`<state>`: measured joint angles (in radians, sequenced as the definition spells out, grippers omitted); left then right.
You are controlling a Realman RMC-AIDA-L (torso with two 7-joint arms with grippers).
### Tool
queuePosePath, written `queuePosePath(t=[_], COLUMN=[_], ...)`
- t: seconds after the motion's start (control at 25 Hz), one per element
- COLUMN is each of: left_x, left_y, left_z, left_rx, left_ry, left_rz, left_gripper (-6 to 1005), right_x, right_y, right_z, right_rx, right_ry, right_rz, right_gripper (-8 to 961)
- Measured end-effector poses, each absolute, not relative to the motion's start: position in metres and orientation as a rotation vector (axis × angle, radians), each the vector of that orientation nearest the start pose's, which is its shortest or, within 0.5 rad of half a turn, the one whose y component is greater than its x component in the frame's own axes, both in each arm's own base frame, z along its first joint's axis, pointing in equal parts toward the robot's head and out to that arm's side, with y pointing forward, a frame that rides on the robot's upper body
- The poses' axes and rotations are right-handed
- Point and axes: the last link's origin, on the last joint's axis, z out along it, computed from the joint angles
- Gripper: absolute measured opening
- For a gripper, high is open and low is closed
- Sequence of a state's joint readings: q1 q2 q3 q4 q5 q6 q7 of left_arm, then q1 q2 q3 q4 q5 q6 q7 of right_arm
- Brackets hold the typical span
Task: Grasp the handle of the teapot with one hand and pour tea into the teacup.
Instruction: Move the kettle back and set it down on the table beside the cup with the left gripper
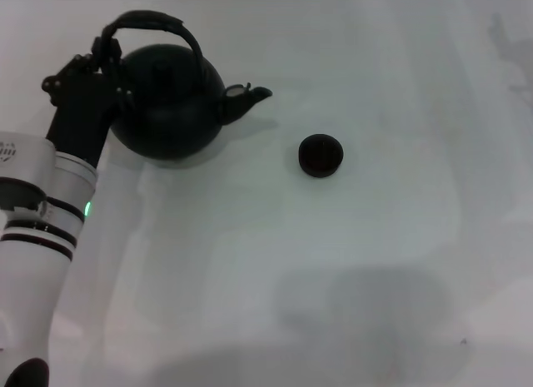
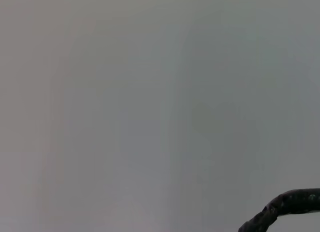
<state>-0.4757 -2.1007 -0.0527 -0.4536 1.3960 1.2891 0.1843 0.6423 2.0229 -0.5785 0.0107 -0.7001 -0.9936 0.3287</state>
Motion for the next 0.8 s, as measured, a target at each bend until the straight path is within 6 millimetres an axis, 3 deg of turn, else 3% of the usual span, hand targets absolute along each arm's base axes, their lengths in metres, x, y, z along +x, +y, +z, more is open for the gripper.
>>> queuePosePath(t=[0.8], left_x=[-0.2833], left_y=[0.2994], left_z=[-0.0831], left_rx=[-1.658], left_ry=[-0.592], left_rz=[-0.672], left_gripper=[105], right_x=[0.3339], right_y=[0.3938], right_z=[0.0277], right_rx=[-1.486], right_ry=[0.703], right_rz=[0.680], right_gripper=[824])
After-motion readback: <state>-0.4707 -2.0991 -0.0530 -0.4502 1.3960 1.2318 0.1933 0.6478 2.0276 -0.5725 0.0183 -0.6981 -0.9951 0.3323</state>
